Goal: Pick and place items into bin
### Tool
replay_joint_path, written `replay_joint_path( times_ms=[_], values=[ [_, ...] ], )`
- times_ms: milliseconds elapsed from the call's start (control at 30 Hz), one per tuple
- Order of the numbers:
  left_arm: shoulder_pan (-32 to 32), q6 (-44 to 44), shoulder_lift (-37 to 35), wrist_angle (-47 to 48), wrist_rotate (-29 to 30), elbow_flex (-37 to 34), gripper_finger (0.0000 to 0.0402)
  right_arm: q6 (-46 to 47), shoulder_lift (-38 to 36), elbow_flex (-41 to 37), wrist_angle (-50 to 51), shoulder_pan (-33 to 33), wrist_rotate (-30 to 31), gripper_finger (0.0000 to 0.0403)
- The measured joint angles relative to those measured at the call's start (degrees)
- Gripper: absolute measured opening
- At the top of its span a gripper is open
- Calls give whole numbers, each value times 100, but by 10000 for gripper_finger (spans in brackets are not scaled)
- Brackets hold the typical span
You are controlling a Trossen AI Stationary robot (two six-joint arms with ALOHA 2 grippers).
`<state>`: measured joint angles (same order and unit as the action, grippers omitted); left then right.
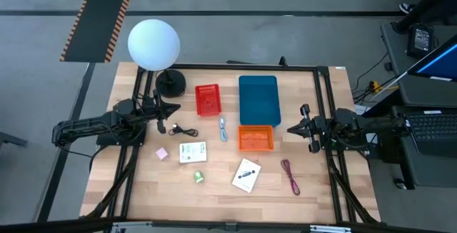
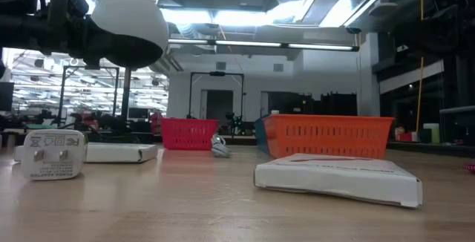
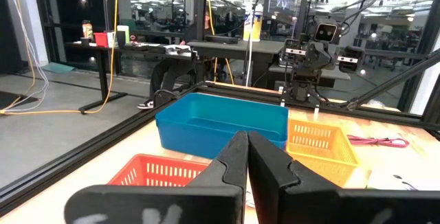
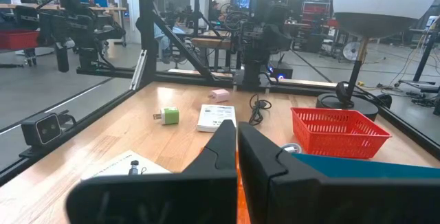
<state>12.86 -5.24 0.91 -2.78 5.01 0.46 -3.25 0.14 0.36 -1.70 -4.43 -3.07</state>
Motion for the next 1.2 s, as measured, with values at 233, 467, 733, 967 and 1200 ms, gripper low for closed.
replay_joint_path(
  times_ms=[233,467,733,967,1200],
  values=[
    [0,1,-2,1,-1,-1,6,-1,0,0,-1,-1,0,0],
    [0,-1,0,-1,1,-1,6,-1,0,0,1,-2,-2,0],
    [0,70,-2,1,1,-1,6,0,0,0,-3,1,0,0],
    [0,982,0,0,1,-1,6,0,0,0,-6,-2,-1,0],
    [1,1029,-1,-1,52,0,6,0,0,2,-8,-1,0,0]
  ],
)
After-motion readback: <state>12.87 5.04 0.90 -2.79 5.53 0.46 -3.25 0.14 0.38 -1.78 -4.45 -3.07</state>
